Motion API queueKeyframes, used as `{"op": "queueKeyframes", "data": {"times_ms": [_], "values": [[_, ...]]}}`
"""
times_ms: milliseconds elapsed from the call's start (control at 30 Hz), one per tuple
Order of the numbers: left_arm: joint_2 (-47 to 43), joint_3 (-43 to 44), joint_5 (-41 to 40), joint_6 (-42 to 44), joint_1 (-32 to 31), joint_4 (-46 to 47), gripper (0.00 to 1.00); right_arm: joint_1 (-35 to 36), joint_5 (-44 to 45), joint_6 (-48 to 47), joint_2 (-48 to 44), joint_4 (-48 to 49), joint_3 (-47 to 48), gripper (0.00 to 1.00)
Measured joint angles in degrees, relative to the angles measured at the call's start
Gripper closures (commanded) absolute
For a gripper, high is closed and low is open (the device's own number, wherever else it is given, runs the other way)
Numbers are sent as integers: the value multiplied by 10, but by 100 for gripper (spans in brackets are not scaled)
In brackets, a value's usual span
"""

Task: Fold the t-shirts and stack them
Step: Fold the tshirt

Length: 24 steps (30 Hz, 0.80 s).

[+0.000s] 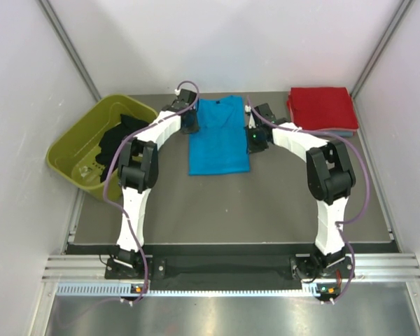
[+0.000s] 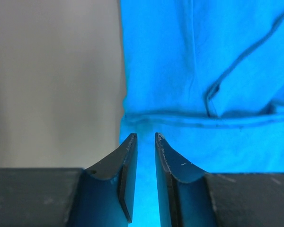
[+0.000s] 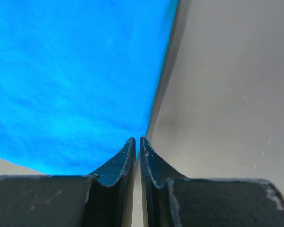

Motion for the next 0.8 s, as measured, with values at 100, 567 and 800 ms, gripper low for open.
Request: {"op": "queueKeyframes", "data": {"times_ms": [100, 567, 800], "values": [[-19, -1, 2, 2, -2, -18, 72, 1, 1, 1, -18, -7, 0, 91], [-246, -279, 73, -27, -75, -11, 73, 16, -29, 23, -56, 7, -81, 92], [-243, -382, 60, -41, -90, -14, 73, 16, -26, 23, -56, 19, -124, 92]]}}
